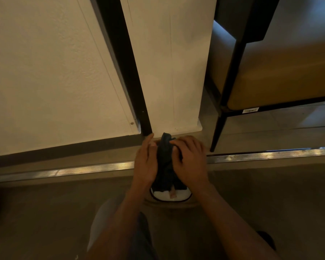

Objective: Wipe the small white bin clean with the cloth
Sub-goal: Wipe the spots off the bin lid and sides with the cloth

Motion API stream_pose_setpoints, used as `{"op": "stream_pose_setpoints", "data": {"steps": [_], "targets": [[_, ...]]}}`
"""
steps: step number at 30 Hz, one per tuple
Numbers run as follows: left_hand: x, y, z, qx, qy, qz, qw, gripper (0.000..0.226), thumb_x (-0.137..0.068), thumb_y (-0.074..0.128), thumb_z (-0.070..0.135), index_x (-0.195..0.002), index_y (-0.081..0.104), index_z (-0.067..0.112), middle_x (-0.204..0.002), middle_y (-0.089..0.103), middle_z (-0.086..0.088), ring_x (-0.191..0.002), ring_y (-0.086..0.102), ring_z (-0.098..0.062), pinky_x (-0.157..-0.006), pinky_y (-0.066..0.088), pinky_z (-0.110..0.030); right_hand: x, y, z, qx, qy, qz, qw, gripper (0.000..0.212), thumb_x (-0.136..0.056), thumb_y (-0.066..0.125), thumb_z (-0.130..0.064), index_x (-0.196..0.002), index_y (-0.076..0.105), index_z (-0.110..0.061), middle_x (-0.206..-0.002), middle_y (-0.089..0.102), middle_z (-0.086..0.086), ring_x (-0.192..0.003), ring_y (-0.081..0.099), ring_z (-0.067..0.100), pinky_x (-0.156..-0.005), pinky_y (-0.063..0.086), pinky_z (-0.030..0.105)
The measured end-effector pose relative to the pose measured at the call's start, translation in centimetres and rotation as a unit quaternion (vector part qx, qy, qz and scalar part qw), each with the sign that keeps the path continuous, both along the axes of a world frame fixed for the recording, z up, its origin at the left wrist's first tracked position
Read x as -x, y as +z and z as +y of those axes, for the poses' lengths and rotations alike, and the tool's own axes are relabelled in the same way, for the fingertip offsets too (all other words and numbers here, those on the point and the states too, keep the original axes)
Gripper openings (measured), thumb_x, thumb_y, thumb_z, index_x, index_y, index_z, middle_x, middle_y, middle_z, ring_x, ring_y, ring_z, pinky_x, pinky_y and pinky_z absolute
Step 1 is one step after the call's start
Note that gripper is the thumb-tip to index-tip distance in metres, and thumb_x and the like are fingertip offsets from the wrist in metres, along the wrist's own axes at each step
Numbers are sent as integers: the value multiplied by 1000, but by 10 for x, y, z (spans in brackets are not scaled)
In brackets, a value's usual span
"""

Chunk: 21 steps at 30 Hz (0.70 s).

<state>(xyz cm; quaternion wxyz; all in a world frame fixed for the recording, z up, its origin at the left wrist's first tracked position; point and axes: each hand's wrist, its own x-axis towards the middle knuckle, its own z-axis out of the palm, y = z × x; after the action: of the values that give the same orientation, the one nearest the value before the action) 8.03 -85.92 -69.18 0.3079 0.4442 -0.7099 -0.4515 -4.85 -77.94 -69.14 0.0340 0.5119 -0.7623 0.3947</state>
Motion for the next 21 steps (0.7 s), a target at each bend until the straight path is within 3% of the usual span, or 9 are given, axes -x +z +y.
{"op": "stream_pose_setpoints", "data": {"steps": [4,6,9,11,14,16,21], "targets": [[-1,0,-12,-30,-7,63,998,33,-108,36,34,-132,58,27,-121,64,12,-113,60,2,-107,46,-32,-17,16,-16,-113,4,89,990,42,-97,32,-46,-122,58,-23,-125,59,2,-121,52,24,-106,38,49],[1,-4,-11,-24,5,72,997,34,-109,33,37,-129,58,27,-119,65,13,-112,60,0,-102,47,-27,-18,15,-21,-149,14,91,985,44,-99,30,-47,-125,56,-23,-127,60,2,-118,55,24,-106,40,49],[2,-16,-10,-13,35,51,998,52,-102,25,63,-131,56,34,-125,62,5,-119,58,-9,-107,46,-42,-8,8,-22,-174,24,101,979,48,-101,28,-47,-132,54,-21,-129,61,3,-117,58,23,-106,40,45],[3,-21,-10,-5,54,42,998,50,-99,20,68,-123,58,43,-125,62,3,-120,57,-13,-108,45,-47,1,7,-21,-199,31,97,975,50,-103,26,-47,-136,51,-21,-134,58,2,-121,55,22,-108,36,42],[3,-20,-9,19,65,38,997,46,-103,20,60,-117,61,45,-121,63,12,-122,55,-15,-107,44,-46,17,8,-21,-225,33,67,972,50,-104,23,-47,-140,48,-22,-140,54,0,-127,50,21,-110,34,40],[2,-17,-6,38,55,20,998,44,-105,20,54,-118,59,41,-117,59,22,-123,51,-14,-107,41,-38,26,8,-19,-223,48,28,973,49,-105,24,-46,-141,47,-22,-141,52,0,-127,49,20,-108,36,38],[0,-18,-5,91,28,-48,994,43,-100,19,55,-124,52,39,-124,51,14,-121,40,-6,-101,31,-26,50,2,-3,-184,136,-70,971,45,-106,29,-41,-145,44,-25,-145,47,-3,-130,44,15,-105,37,30]]}}
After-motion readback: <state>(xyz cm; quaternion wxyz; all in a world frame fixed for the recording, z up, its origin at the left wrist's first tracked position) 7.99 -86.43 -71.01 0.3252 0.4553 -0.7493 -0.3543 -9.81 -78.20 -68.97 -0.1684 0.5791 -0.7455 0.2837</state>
